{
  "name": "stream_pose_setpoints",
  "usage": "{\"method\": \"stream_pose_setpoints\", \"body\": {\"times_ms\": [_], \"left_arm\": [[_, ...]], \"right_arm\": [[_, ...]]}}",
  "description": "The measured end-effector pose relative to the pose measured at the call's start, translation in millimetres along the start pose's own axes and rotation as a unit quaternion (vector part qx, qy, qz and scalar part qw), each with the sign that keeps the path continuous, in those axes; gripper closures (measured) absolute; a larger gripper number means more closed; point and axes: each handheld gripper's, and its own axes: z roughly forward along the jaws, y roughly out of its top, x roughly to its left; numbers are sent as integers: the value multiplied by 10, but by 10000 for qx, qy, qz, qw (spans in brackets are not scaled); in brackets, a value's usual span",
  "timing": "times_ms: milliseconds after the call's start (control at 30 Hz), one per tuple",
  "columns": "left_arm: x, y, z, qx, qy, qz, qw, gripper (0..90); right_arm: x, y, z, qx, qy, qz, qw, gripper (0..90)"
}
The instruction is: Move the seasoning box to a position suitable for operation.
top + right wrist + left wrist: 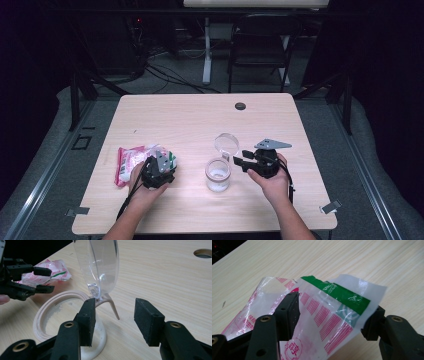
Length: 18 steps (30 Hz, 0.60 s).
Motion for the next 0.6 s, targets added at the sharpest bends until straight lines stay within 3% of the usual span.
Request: {"method": "stream_pose_setpoints", "body": {"times_ms": [67, 167, 267, 367, 600], "left_arm": [[3, -3, 32, 90, 77, 77, 9999, 412], [4, -27, 82, 85, 145, 21, 9999, 442], [51, -54, 115, 129, 67, -242, 9996, 505], [86, -68, 116, 128, 62, -314, 9994, 580], [228, -97, 80, 118, -46, -752, 9971, 761]], "right_arm": [[0, -13, 3, 24, -33, 55, 10000, 519], [-4, -21, 6, 55, -23, 74, 10000, 520], [-2, -25, 15, 49, -22, 77, 10000, 520], [-7, -26, 15, 52, -2, 105, 9999, 520], [-12, -29, 11, 8, 1, 143, 9999, 520]]}}
